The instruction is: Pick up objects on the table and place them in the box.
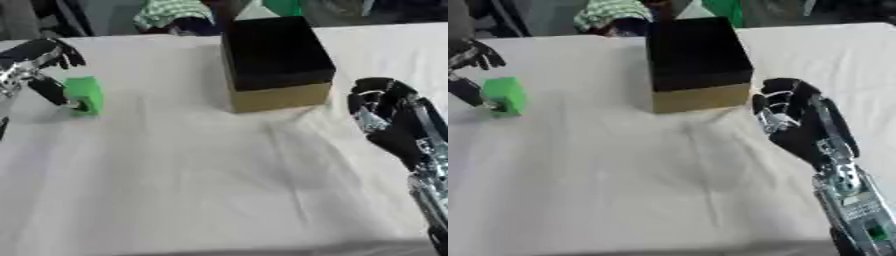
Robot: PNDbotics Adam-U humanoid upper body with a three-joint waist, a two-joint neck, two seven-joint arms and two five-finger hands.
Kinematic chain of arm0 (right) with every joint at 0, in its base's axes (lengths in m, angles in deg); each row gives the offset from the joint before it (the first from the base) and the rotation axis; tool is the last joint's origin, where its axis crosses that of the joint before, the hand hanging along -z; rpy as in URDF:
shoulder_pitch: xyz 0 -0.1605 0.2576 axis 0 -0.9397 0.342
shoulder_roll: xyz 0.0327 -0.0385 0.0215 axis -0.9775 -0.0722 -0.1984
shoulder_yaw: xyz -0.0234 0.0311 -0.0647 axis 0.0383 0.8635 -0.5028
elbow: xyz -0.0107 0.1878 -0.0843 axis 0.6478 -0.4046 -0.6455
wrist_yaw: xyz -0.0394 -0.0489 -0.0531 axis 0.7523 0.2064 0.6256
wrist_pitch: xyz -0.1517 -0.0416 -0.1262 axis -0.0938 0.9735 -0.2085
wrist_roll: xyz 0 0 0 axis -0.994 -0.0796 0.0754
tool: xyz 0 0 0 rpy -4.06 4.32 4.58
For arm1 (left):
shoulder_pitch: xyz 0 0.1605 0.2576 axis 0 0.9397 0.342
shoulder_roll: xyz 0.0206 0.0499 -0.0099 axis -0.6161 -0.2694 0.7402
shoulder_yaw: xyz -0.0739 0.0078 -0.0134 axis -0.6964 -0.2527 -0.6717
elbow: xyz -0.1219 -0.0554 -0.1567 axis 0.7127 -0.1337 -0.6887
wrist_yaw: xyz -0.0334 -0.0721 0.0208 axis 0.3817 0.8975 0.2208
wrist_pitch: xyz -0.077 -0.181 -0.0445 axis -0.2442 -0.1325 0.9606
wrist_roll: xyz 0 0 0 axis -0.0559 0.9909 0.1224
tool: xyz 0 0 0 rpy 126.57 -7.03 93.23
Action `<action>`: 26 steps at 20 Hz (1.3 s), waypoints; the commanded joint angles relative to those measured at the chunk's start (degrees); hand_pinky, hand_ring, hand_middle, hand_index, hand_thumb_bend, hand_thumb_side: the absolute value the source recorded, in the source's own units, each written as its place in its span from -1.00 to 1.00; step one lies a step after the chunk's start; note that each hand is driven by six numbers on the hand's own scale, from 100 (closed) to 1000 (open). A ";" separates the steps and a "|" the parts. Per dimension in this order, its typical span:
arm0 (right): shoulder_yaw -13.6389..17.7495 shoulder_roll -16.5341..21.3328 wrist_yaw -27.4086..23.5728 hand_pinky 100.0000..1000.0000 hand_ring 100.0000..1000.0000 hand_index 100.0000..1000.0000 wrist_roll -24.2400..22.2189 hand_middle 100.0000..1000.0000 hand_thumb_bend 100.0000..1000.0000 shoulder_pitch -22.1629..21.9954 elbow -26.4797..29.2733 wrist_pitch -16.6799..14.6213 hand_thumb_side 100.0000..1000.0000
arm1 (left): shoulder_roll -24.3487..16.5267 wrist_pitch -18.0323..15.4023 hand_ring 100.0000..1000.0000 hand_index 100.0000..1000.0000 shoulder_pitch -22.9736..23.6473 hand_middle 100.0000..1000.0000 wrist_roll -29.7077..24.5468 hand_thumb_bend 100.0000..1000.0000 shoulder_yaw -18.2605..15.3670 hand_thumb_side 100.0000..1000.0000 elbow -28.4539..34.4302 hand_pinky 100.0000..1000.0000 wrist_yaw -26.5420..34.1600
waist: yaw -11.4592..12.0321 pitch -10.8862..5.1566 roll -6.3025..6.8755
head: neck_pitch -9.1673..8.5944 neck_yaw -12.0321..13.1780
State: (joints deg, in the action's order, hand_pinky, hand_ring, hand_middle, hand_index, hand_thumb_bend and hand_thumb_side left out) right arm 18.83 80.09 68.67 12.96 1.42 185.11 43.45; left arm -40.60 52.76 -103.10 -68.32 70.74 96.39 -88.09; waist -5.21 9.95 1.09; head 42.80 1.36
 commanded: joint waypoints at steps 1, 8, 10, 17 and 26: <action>0.11 0.79 -0.37 0.10 0.17 0.40 -0.18 0.19 -0.67 0.49 0.53 -0.10 -0.50 | -0.46 0.31 0.26 0.43 -1.81 0.21 0.40 0.53 -0.93 -0.88 -0.73 0.41 -1.87 | -0.20 -0.84 0.01 | -0.05 0.08; 0.04 0.69 -0.41 0.10 0.17 0.40 -0.28 0.19 -0.67 0.58 0.52 -0.11 -0.50 | 0.56 1.05 0.18 0.39 -2.24 0.14 -0.54 0.48 -1.49 -0.88 -2.61 0.39 -3.77 | -0.72 -0.78 -0.03 | -0.18 0.18; 0.05 0.66 -0.41 0.10 0.17 0.40 -0.29 0.19 -0.67 0.60 0.52 -0.12 -0.50 | 0.65 1.25 0.15 0.36 -2.21 0.09 -0.82 0.46 -1.57 -0.89 -2.85 0.37 -4.10 | -0.77 -0.76 -0.03 | -0.20 0.16; 0.12 0.63 -0.38 0.10 0.17 0.40 -0.29 0.19 -0.67 0.61 0.38 -0.15 -0.49 | 0.42 2.56 -0.16 -0.06 -1.97 -0.35 0.76 0.32 -1.66 -1.00 -1.95 0.19 -5.93 | -0.74 -0.79 0.04 | -0.32 0.04; 0.22 0.65 -0.36 0.10 0.17 0.40 -0.25 0.19 -0.68 0.27 0.26 -0.17 -0.49 | -0.56 3.00 -0.21 -0.14 -3.10 -0.43 3.39 0.20 -0.86 -1.00 5.95 0.11 0.83 | -0.62 -1.32 0.06 | -0.24 -0.16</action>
State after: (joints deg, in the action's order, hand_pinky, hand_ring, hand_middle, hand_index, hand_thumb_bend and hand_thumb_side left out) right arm 18.82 80.07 68.63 12.82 1.38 184.76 43.52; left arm -39.10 55.76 -104.63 -65.43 69.87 99.98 -88.56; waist -5.89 9.76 1.15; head 42.77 1.34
